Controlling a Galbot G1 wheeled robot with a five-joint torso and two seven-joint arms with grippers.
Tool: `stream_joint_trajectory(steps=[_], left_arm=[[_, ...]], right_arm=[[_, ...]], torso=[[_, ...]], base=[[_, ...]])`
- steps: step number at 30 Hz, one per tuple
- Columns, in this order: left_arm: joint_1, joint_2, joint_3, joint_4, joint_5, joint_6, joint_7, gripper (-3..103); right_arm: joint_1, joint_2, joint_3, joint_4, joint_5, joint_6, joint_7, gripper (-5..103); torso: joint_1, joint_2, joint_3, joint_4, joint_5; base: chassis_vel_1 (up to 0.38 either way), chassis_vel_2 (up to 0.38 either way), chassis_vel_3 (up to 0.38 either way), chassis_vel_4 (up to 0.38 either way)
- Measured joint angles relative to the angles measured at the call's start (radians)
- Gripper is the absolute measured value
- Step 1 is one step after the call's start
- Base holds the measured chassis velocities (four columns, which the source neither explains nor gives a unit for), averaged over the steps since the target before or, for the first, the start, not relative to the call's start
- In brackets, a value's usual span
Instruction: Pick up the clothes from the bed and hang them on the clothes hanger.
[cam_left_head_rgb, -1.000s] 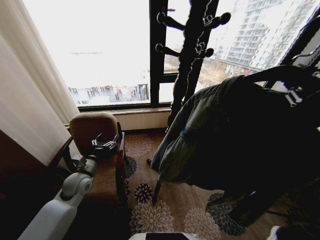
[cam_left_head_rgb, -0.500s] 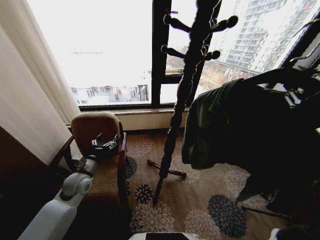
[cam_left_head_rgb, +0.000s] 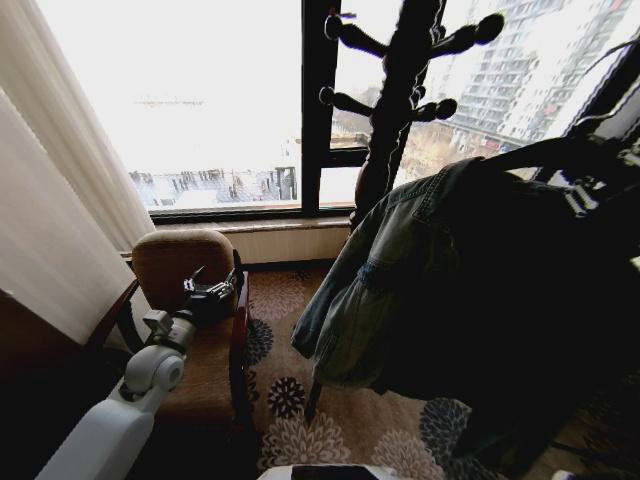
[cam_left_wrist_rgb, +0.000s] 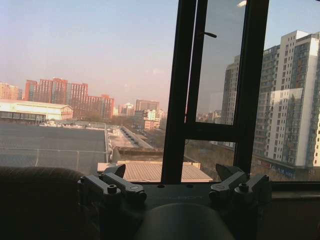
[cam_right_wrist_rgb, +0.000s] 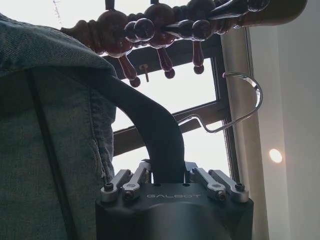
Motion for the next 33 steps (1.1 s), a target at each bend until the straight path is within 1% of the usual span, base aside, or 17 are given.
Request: stream_joint_trajectory(steps=[9,12,13,15,17,18,21,24,28,30,33], left_arm=[[0.000,0.000,0.000,0.000,0.000,0.000,0.000,100],[0.000,0.000,0.000,0.000,0.000,0.000,0.000,100],[0.000,0.000,0.000,0.000,0.000,0.000,0.000,100],[0.000,0.000,0.000,0.000,0.000,0.000,0.000,100],[0.000,0.000,0.000,0.000,0.000,0.000,0.000,100],[0.000,0.000,0.000,0.000,0.000,0.000,0.000,100],[0.000,0.000,0.000,0.000,0.000,0.000,0.000,100],[0.000,0.000,0.000,0.000,0.000,0.000,0.000,100],[0.000,0.000,0.000,0.000,0.000,0.000,0.000,100],[0.000,0.000,0.000,0.000,0.000,0.000,0.000,100],[0.000,0.000,0.000,0.000,0.000,0.000,0.000,100]], right_arm=[[0.026,-0.022,-0.033,-0.001,0.002,0.006,0.005,29],[0.004,0.028,-0.023,-0.001,-0.009,0.007,0.000,29],[0.004,0.028,-0.023,-0.001,-0.009,0.007,0.000,29],[-0.038,0.079,0.014,-0.001,-0.010,0.005,0.000,29],[-0.076,0.119,0.054,-0.001,-0.009,0.005,-0.001,29],[-0.076,0.119,0.054,-0.001,-0.009,0.005,-0.001,29],[-0.101,0.160,0.088,-0.024,-0.004,0.003,-0.002,29],[-0.106,0.171,0.090,-0.031,-0.004,-0.003,-0.002,29],[-0.095,0.149,0.072,-0.025,-0.011,-0.002,-0.001,29],[-0.082,0.126,0.045,-0.030,-0.032,0.011,-0.002,29],[-0.080,0.125,0.034,-0.047,-0.045,0.016,-0.004,29]], torso=[[-0.001,0.000,0.000,-0.0007,0.0009],[0.000,0.000,0.000,-0.0003,0.0005],[0.000,0.000,0.000,-0.0003,0.0005],[0.000,0.000,0.000,0.0003,0.0000],[0.000,0.000,0.000,0.0002,0.0001],[0.000,0.000,0.000,0.0002,0.0001],[0.000,0.000,0.000,-0.0001,0.0001],[0.000,0.000,0.000,0.0000,0.0005],[0.000,0.000,0.000,-0.0001,0.0004],[0.000,0.000,0.000,-0.0006,0.0004],[0.000,0.000,0.000,-0.0005,0.0004]], base=[[0.000,0.000,0.000,0.000],[0.000,0.000,0.000,0.000],[0.000,0.000,0.000,0.000],[0.000,0.000,0.000,0.000],[0.000,0.000,0.000,0.000],[0.000,0.000,0.000,0.000],[0.000,0.000,0.000,0.000],[0.000,0.000,0.000,0.000],[0.000,0.000,0.000,0.000],[0.000,0.000,0.000,0.000],[0.000,0.000,0.000,0.000]])
